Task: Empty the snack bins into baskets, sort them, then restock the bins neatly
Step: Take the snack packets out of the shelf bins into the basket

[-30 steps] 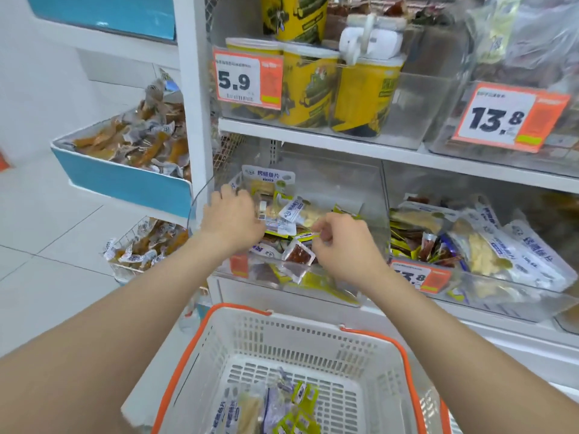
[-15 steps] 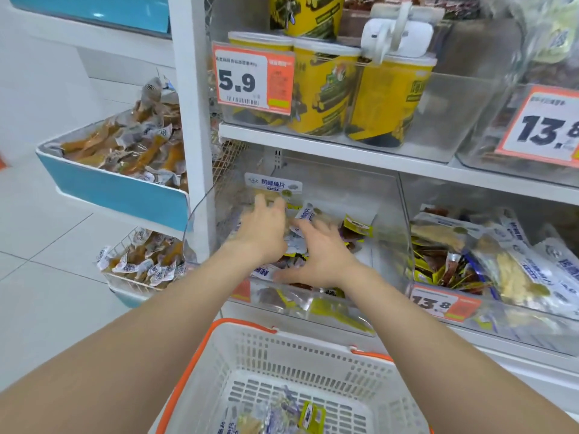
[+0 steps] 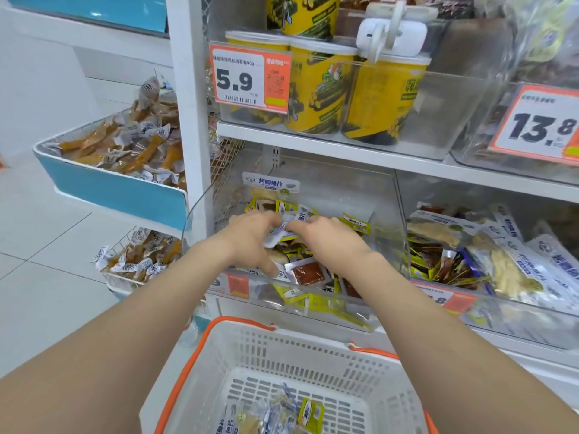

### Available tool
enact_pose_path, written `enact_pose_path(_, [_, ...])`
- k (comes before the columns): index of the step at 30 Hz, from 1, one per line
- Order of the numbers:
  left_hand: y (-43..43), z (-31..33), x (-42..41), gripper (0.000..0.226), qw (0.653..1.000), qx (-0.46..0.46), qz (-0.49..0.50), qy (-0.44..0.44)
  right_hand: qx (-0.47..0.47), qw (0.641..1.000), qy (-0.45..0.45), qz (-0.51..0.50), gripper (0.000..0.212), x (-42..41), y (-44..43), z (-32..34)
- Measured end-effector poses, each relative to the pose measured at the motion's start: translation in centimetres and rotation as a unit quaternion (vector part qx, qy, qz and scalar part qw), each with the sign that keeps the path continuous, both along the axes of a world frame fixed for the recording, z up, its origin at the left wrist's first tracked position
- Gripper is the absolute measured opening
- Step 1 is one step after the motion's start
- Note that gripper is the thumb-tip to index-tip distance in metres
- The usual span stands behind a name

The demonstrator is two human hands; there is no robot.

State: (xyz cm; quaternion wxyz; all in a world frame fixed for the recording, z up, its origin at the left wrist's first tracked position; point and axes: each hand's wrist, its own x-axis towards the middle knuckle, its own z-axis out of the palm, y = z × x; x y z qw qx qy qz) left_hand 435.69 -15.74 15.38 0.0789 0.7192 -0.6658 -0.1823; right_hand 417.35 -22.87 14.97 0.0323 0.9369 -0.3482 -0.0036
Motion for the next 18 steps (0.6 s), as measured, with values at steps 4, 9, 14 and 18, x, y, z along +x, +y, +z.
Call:
enact_pose_path(4, [0.1,0.5,-0.3,0.109,0.997,-0.063,0.032,0.039,-0.024,0.997,-0.064,-0.023,0.067,-1.2,0.4,1.0])
enact_pose_path(9, [0.8,0.8,-0.5,0.079,0.976,-0.149,0.095,0.123,-0.059,0.985,-0.158,-0.047,0.045,-3.8,1.3,1.8])
enact_pose_path(14, [2.5,3.1,-1.6,0.083,0.881,-0.231,0.168,0.377,-0.090,0.965,-0.244,-0.019,0.022,-5.3,4.5,3.2])
enact_pose_path(18, [5.7,4.9,-3.9,0.078,0.819,-0.293,0.168,0.463,-0.122,0.911,-0.394,0.000,0.020,-6.6,7.9,5.2])
